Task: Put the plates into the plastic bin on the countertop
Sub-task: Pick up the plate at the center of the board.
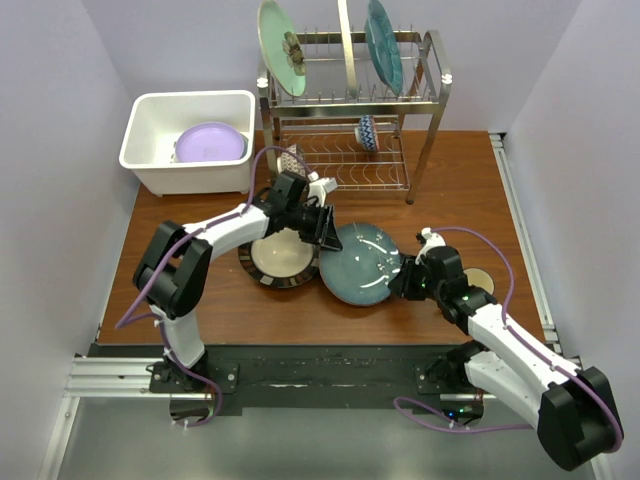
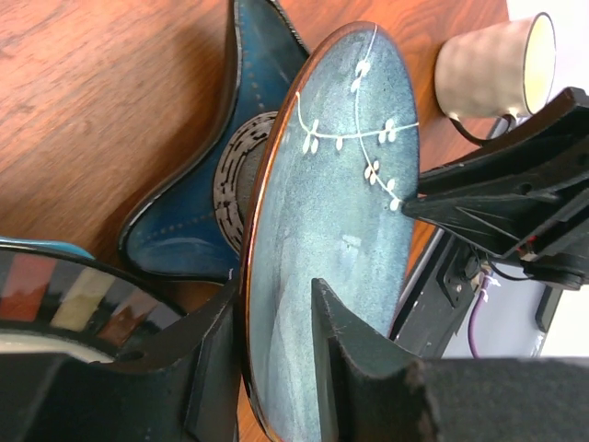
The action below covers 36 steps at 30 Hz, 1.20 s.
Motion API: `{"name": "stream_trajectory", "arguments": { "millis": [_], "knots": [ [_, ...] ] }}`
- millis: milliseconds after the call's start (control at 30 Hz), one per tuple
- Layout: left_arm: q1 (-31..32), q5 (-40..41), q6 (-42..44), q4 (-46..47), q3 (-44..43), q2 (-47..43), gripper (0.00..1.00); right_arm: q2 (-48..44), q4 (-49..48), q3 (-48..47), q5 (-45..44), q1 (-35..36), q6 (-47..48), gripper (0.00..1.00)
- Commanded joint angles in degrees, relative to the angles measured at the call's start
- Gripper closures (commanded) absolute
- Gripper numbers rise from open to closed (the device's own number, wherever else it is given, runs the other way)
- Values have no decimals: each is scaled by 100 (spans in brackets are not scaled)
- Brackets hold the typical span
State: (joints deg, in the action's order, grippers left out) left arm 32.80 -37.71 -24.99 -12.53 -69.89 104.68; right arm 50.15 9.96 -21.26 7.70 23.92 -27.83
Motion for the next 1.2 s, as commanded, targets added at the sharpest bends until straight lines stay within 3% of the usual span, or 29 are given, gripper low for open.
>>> {"name": "stream_trajectory", "arguments": {
  "millis": [0,433,767,967,1100,1167],
  "knots": [
    [737,-1608,-147,7,-297,61,99,-242,-1848,-353,979,165,-100,73],
    [728,-773,715,-1549,-868,96,100,-497,-1505,-458,636,165,-11,72],
    [719,1098,610,-1761,-895,8,100,-392,-1496,-502,653,165,24,72],
    [711,1284,557,-1629,-763,-132,100,-366,-1549,-450,680,157,6,72],
    [719,1319,592,-1647,-781,-211,82,-375,-1558,-441,697,165,6,72],
    [711,1311,610,-1673,-807,-247,78,-375,-1558,-450,697,165,6,72]
  ]
}}
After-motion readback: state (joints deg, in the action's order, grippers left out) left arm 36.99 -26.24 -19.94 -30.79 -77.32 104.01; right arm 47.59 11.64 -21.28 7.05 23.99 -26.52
